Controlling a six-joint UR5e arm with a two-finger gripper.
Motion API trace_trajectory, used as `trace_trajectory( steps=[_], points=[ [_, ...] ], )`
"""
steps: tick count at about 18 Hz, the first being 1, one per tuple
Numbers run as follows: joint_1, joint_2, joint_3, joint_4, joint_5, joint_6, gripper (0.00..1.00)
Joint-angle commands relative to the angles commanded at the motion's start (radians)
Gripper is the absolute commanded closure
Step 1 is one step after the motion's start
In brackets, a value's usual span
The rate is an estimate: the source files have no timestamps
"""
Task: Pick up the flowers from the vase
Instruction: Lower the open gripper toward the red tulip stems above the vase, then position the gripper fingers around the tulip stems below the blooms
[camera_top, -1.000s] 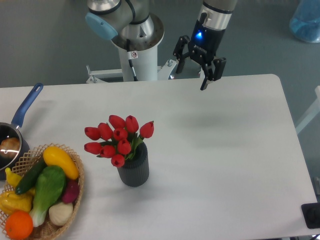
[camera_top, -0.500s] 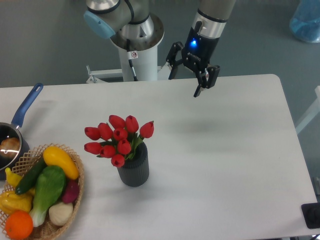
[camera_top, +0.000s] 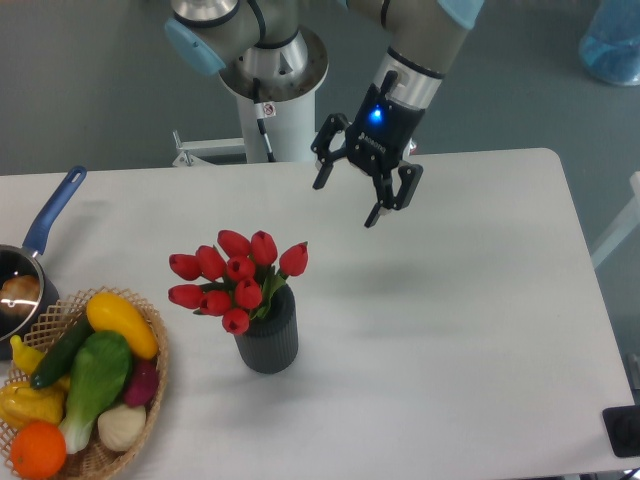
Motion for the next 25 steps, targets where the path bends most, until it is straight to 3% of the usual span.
trace_trajectory(
  steps=[5,10,17,25],
  points=[
    [-0.011,-0.029,0.005,0.002,-0.014,0.000,0.00],
    [-0.026,-0.090,0.005,0.023,-0.135,-0.002,0.00],
    [-0.058,-0.153,0.018,0.104,-0.195,-0.003,0.00],
    [-0.100,-0.204,0.026,0.124,-0.270,-0.006,0.00]
  ],
)
